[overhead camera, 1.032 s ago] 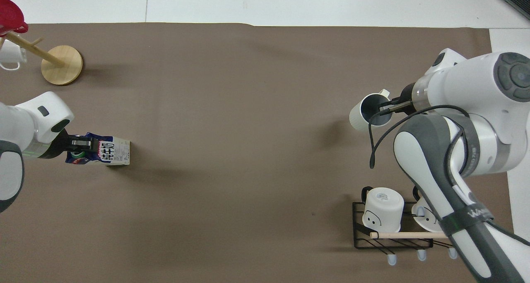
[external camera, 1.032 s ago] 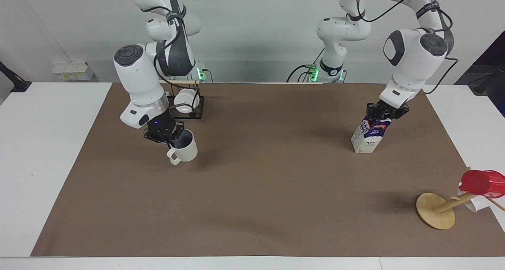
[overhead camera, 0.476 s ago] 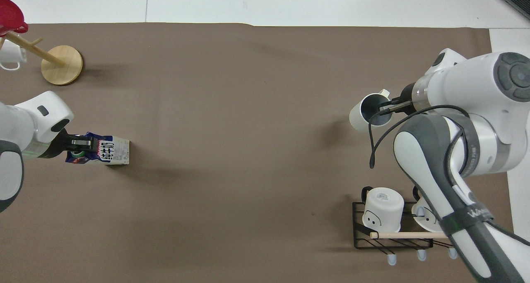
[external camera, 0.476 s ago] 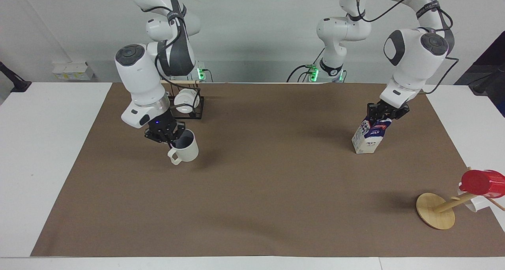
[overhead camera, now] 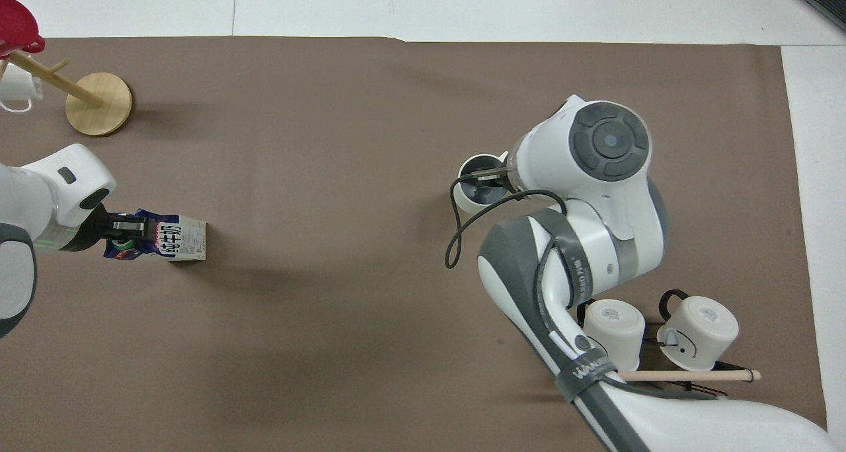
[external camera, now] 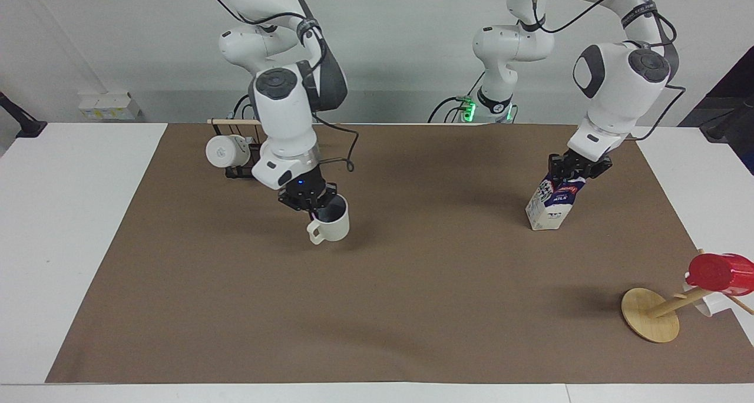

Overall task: Place cup and milk on table
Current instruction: 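Carry the white mug with the right gripper and lower it near the table center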

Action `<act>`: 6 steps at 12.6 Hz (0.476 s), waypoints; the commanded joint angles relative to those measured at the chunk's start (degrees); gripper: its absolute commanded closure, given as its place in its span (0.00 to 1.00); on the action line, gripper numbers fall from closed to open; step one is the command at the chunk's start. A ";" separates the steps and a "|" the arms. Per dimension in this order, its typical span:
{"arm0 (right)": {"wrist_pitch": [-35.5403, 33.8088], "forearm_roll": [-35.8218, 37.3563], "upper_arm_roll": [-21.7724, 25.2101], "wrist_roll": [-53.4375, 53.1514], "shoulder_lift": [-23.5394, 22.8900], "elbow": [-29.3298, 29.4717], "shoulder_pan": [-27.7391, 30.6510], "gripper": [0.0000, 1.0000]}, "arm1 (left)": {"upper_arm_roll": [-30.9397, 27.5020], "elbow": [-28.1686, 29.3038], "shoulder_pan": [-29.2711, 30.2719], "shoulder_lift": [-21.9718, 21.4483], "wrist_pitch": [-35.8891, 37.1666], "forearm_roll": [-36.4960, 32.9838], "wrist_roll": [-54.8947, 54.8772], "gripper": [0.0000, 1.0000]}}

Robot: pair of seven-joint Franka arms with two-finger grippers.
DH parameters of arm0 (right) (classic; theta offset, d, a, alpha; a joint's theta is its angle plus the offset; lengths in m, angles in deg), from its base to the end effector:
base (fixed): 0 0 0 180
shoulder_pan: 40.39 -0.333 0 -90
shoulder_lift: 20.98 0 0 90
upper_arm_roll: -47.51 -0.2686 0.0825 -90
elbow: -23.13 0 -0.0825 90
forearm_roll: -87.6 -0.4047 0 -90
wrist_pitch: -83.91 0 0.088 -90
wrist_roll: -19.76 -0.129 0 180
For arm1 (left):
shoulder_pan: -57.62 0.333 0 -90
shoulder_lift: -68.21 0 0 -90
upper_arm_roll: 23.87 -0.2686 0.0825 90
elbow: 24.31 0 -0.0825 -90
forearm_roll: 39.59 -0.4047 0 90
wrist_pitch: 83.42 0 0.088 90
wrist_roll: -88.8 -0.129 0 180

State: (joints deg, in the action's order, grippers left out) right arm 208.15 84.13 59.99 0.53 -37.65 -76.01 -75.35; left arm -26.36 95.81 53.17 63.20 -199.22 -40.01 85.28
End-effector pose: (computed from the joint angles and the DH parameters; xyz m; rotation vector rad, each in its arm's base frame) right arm 0.6078 0.2630 0.3542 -3.0857 -0.0620 -0.2279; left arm 0.5494 -0.0181 0.3828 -3.1347 0.1552 -0.0187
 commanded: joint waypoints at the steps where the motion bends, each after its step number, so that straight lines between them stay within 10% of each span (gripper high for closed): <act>1: 2.58 1.09 0.00 -6.15 -2.92 1.76 -3.42 1.00 | -0.50 -1.03 -0.65 0.79 -0.13 -0.37 0.17 0.55; 6: 4.96 2.94 0.00 -13.20 -6.62 3.25 -8.45 1.00 | -0.50 -1.03 -0.74 0.79 -0.05 -0.37 0.35 0.55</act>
State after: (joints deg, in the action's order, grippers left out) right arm 213.08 86.00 59.99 -10.84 -43.40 -74.54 -83.69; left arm -26.34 95.81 53.17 63.26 -199.22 -40.01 85.29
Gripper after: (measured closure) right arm 0.956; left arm 0.551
